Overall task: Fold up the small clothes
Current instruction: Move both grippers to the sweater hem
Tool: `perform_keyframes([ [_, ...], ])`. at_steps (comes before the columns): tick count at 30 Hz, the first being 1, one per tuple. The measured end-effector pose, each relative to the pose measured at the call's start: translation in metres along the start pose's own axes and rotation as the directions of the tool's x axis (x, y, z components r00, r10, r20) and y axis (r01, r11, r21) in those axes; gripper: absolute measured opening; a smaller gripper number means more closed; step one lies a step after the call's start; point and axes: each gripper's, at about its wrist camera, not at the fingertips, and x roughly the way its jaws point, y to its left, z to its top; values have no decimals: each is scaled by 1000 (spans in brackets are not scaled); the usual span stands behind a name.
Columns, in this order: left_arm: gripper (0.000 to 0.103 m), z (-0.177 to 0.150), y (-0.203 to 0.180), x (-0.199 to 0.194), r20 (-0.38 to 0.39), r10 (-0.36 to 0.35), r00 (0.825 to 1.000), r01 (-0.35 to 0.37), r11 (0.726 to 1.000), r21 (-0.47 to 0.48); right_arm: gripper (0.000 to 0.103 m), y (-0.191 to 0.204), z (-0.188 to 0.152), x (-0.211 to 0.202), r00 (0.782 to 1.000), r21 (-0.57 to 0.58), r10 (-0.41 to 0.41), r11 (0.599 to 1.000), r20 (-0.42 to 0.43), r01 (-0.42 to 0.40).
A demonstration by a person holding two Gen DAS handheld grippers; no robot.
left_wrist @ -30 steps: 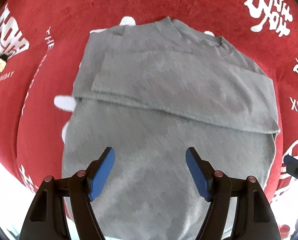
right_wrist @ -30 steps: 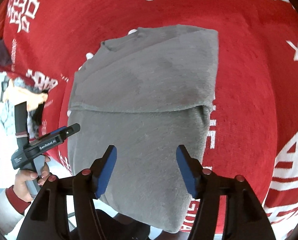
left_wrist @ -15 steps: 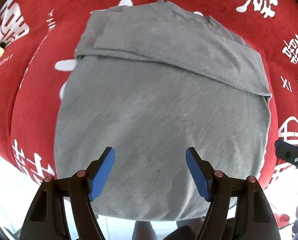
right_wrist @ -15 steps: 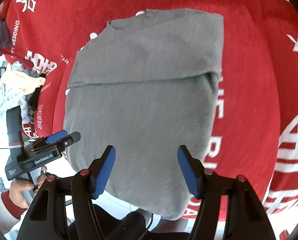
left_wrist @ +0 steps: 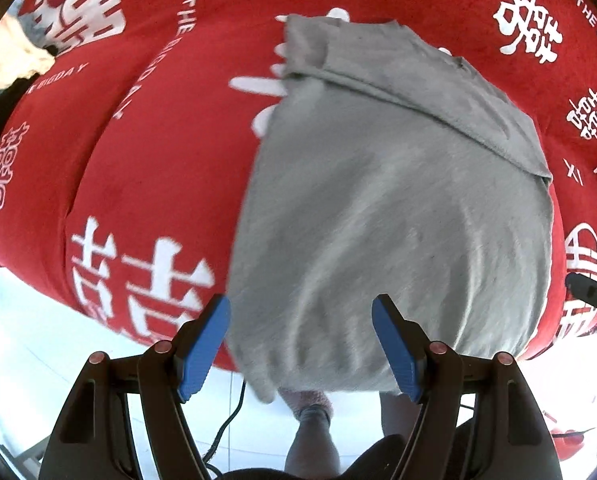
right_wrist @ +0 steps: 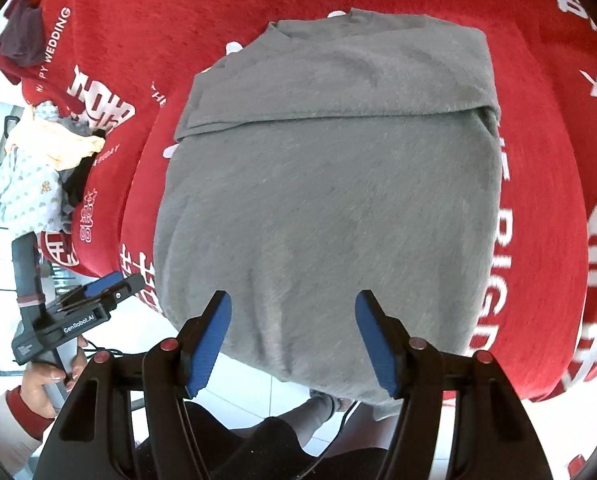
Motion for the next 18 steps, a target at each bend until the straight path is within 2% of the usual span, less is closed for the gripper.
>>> perform_keyframes([
  [7, 74, -30, 31, 5, -3, -64, 998, 64, 998, 14, 68, -9, -39, -1, 1000, 59, 3, 998, 10, -3],
  [13, 74, -46, 40, 37, -45, -103, 994, 104, 994, 34, 68, -50, -66, 26, 998, 117, 13, 993, -68, -5],
  [18, 74, -56, 41, 71, -111, -201, 973, 202, 979, -4, 68, -91, -92, 42, 994, 152, 11, 988, -109, 5],
])
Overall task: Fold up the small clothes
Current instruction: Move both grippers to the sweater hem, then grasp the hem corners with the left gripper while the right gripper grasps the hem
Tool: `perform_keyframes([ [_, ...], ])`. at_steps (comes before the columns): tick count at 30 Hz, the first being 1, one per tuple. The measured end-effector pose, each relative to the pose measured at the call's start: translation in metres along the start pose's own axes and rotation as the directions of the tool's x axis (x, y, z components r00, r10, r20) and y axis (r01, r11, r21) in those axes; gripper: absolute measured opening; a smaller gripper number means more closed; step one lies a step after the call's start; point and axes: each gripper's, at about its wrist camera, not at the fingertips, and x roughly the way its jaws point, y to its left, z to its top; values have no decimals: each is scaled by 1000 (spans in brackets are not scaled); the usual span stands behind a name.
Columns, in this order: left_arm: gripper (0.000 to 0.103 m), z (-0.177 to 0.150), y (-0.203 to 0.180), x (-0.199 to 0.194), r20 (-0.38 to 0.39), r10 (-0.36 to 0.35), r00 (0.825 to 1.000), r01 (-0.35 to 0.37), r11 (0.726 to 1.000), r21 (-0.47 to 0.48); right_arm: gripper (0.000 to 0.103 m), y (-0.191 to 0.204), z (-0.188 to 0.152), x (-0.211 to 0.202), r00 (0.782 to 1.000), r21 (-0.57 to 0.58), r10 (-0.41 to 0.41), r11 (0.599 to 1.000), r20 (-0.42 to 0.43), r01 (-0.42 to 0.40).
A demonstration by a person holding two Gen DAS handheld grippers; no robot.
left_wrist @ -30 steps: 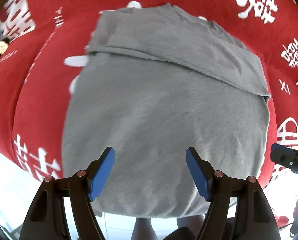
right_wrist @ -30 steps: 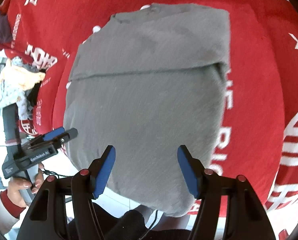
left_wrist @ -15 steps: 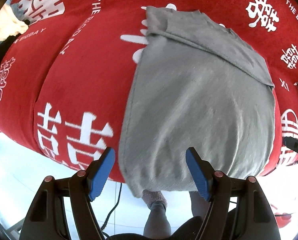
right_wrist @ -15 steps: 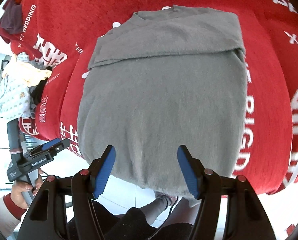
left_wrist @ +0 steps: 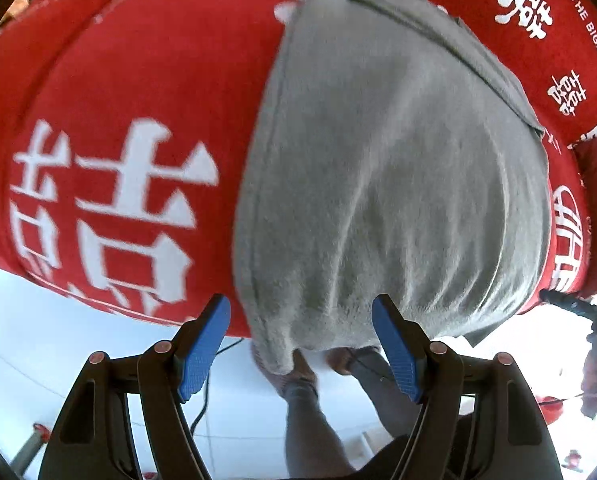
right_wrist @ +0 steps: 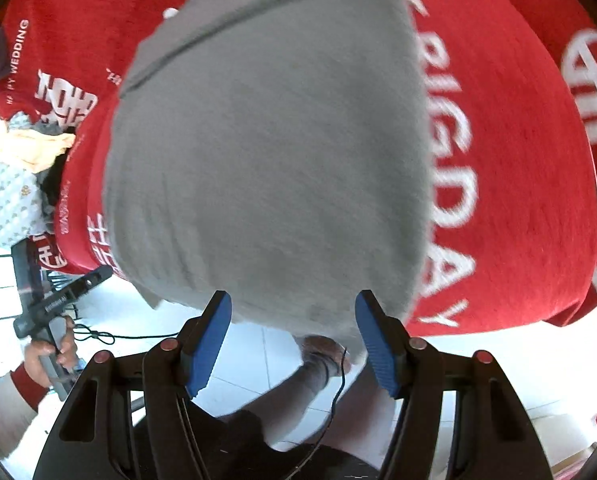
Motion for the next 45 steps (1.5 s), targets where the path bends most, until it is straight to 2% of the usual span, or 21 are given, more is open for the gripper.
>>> perform_keyframes([
  [3, 74, -5, -1, 11, -25, -60, 998, 60, 998, 5, 68, -23, -14, 12, 999, 40, 14, 999, -38, -12],
  [5, 74, -6, -3, 18, -44, -76, 996, 77, 997, 29, 68, -32, -23, 21, 998, 44, 19, 999, -57, -17],
  [9, 74, -8, -10, 27, -65, -75, 995, 81, 992, 98, 68, -45, -29, 44, 995, 44, 49, 998, -91, -45],
  [16, 74, -10, -10, 23, -74, -116, 990, 124, 986, 110, 70, -43, -26, 69, 988, 34, 100, 995, -122, -96],
  [19, 74, -13, -15, 19, -43, -50, 998, 56, 989, 140, 70, -39, -30, 69, 987, 12, 98, 995, -128, -97],
  [21, 74, -15, -6, 14, -19, -33, 999, 35, 995, 98, 70, -40, -32, 66, 987, 21, 106, 994, -122, -105],
  [25, 74, -14, 5, 20, -29, -45, 999, 46, 998, 45, 70, -44, -33, 64, 987, 30, 112, 994, -111, -109],
  [31, 74, -15, -8, 31, -47, -79, 996, 83, 992, 99, 70, -41, -30, 64, 984, 22, 143, 990, -102, -142],
  [36, 74, -25, -13, 40, -91, -115, 989, 124, 987, 99, 70, -36, -29, 72, 981, 34, 161, 987, -110, -158],
  [38, 71, -25, -15, 44, -104, -112, 988, 122, 987, 101, 68, -35, -30, 73, 980, 53, 167, 985, -106, -162],
  [39, 66, -26, -16, 45, -101, -106, 989, 116, 988, 100, 65, -37, -31, 73, 978, 76, 181, 982, -100, -174],
  [40, 55, -26, -16, 45, -101, -103, 989, 113, 989, 95, 45, -43, -32, 70, 976, 104, 196, 977, -94, -186],
  [41, 37, -25, -14, 43, -102, -112, 988, 121, 989, 85, 21, -46, -33, 69, 976, 130, 199, 974, -91, -186],
  [42, 24, -25, -12, 42, -103, -136, 985, 144, 987, 73, 12, -50, -35, 66, 973, 168, 215, 965, -82, -199],
  [43, 14, -24, -9, 41, -107, -154, 982, 161, 985, 68, 8, -51, -37, 62, 970, 184, 232, 959, -72, -215],
  [45, 15, -23, -9, 34, -104, -181, 978, 189, 979, 80, 8, -51, -38, 55, 963, 202, 264, 948, -59, -248],
])
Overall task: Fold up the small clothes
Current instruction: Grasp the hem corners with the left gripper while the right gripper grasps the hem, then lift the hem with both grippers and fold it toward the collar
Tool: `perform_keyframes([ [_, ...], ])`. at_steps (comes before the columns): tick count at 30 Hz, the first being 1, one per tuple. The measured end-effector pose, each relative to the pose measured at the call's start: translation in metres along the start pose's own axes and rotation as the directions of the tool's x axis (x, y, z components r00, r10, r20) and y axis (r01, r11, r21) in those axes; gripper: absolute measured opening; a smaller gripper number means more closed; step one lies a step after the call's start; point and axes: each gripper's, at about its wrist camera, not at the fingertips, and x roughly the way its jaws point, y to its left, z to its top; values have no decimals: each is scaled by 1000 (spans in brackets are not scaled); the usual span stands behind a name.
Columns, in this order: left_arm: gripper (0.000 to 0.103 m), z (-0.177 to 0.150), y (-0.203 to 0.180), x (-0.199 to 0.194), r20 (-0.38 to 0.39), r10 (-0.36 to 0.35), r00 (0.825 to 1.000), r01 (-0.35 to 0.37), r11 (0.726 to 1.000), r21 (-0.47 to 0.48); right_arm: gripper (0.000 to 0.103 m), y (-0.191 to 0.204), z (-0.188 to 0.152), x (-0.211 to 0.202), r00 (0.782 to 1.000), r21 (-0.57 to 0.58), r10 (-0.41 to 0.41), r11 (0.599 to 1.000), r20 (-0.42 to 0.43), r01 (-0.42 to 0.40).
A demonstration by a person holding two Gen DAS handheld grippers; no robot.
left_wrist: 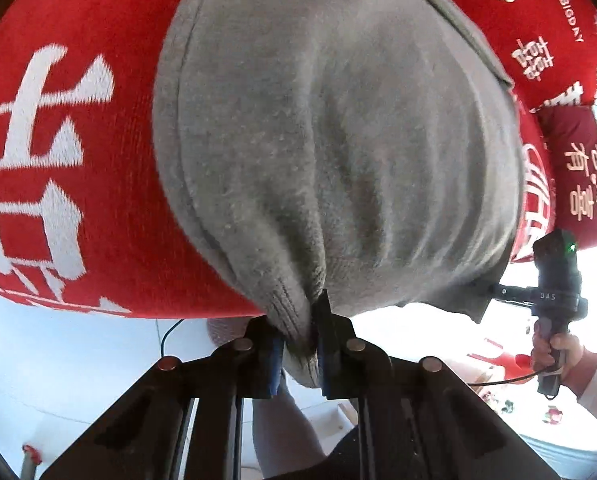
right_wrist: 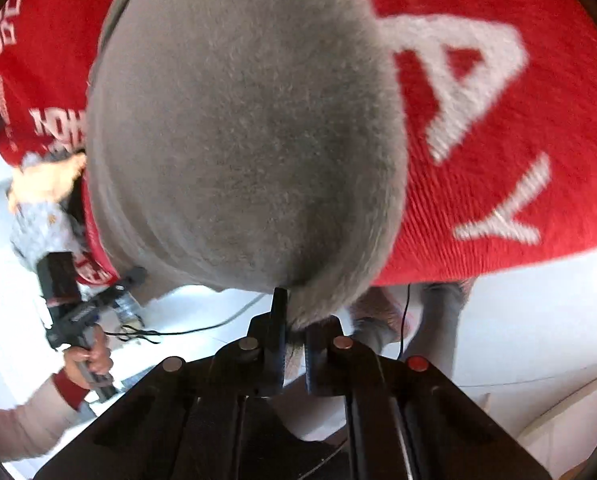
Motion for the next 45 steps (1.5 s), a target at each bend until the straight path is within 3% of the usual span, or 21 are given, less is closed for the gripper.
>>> perform_keyframes([
  [6, 14, 7, -17, -41, 72, -110, 991, 108, 994, 23, 7, 31, -5, -39, 987, -13, 149, 989, 66, -148],
  [12, 14, 44, -34, -93, 199, -187, 962, 185, 982, 30, 7, 75, 21, -90, 940, -89, 287, 957, 185, -275],
  [18, 14, 113, -48, -131, 322, -209, 923, 209, 977, 37, 7, 123, 91, -139, 891, -206, 378, 920, 251, -332],
  [21, 14, 158, -54, -141, 376, -195, 906, 198, 980, 30, 7, 140, 141, -160, 882, -246, 390, 912, 265, -330],
  [27, 14, 260, -59, -129, 445, -132, 886, 150, 989, -6, 7, 163, 253, -178, 892, -283, 356, 918, 279, -278],
  [33, 14, 341, -52, -78, 430, -25, 903, 65, 995, -80, 7, 153, 344, -147, 930, -232, 259, 952, 260, -200],
  [37, 15, 369, -42, -48, 402, 55, 914, 8, 988, -155, 7, 133, 384, -117, 950, -174, 196, 972, 244, -156],
  [40, 18, 378, -35, -29, 347, 104, 932, -36, 980, -196, 7, 115, 400, -95, 966, -112, 123, 989, 228, -100],
  [42, 18, 375, -37, -32, 348, 114, 931, -47, 980, -194, 7, 108, 403, -86, 971, -87, 98, 993, 217, -80],
  [43, 26, 373, -40, -37, 348, 121, 930, -56, 980, -191, 8, 107, 403, -85, 971, -77, 103, 993, 217, -88],
  [44, 50, 371, -42, -42, 347, 135, 928, -72, 979, -189, 9, 108, 403, -86, 970, -72, 103, 993, 219, -90],
  [45, 66, 368, -45, -50, 352, 161, 922, -100, 977, -187, 12, 113, 402, -88, 971, -82, 94, 994, 220, -78],
])
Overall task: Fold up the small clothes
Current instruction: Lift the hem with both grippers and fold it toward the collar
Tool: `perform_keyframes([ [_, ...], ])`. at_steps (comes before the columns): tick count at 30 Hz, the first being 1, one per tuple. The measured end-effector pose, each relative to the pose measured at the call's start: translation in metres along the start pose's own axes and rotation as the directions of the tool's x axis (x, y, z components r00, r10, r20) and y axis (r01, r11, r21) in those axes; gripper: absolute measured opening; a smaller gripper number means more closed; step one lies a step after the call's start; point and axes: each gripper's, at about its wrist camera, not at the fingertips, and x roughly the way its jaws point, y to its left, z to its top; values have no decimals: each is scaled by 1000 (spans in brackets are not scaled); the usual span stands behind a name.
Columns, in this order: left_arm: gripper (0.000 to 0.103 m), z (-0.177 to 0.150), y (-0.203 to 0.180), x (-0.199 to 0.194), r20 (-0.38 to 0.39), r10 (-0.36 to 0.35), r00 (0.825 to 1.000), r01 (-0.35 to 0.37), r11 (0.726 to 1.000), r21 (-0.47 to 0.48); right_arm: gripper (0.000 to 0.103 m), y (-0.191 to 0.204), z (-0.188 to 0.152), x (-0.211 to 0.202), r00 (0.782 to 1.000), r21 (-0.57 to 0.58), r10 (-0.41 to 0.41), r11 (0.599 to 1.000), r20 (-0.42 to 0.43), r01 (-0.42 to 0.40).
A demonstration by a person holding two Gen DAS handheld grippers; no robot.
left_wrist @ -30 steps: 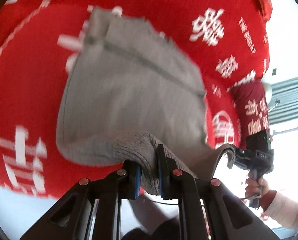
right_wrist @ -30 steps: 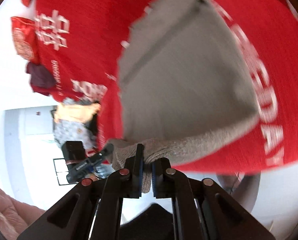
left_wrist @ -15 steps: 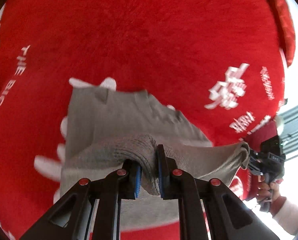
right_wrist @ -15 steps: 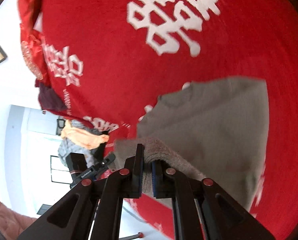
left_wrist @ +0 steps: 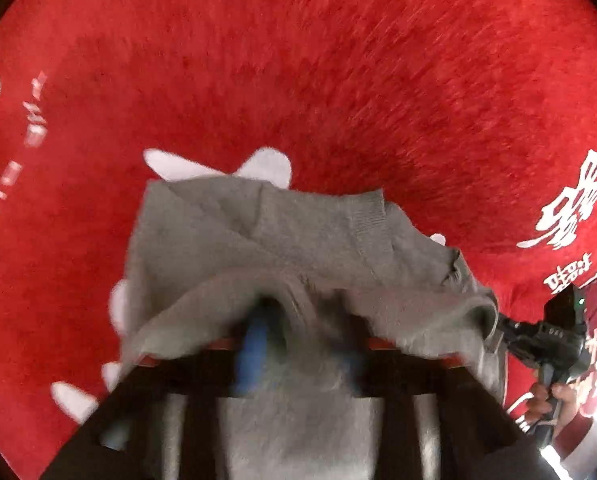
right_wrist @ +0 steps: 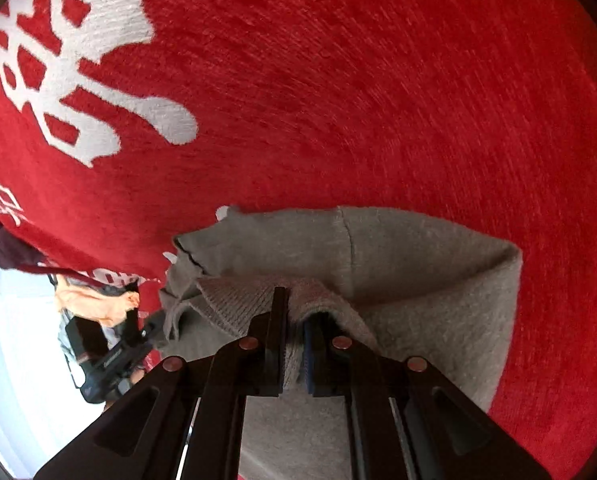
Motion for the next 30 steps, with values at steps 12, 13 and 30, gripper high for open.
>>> perform_keyframes([
  [12, 82, -1, -9, -18, 13, 155, 988, -155, 983, 94, 59, 29, -10, -26, 981, -182, -196, 964, 4, 193],
  [13, 82, -2, -12, -9, 12, 179, 984, -179, 979, 101, 59, 27, -10, -18, 979, -172, -205, 964, -9, 200],
  [30, 82, -31, 40, -33, -61, 251, 966, -251, 968, 18, 60, 32, -34, -54, 977, -135, -214, 967, 22, 215],
])
